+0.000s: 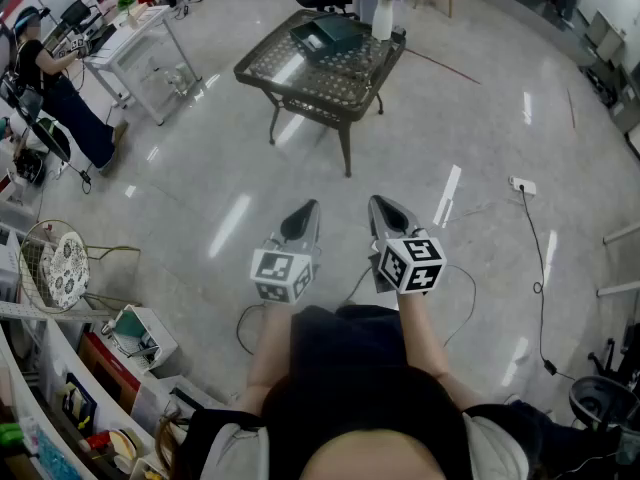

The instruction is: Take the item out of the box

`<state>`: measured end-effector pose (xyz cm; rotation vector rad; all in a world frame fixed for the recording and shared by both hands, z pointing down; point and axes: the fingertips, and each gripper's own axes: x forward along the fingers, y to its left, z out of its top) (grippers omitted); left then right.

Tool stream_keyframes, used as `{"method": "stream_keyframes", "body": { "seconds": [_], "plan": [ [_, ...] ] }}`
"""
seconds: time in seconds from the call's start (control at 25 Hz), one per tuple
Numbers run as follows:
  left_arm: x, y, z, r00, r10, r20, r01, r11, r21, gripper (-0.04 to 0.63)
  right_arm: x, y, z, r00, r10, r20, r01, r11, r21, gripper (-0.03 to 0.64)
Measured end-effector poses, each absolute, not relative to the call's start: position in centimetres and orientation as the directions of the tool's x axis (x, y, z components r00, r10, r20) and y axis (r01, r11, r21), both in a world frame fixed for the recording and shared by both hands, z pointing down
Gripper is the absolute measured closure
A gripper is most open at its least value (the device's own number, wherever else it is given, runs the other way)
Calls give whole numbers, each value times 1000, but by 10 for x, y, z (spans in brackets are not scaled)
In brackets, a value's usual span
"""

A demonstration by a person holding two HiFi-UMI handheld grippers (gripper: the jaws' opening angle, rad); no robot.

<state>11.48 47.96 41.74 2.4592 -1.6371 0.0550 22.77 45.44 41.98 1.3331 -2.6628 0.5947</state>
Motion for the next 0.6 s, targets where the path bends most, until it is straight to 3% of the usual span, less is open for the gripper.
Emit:
{"method": "stream_keyframes", "body": {
  "seconds": [0.6],
  "plan": [
    [128,473,421,381,-911,157,-922,-363,134,584,235,449,432,-604,-741,294,-793,524,-311,616]
  ]
}}
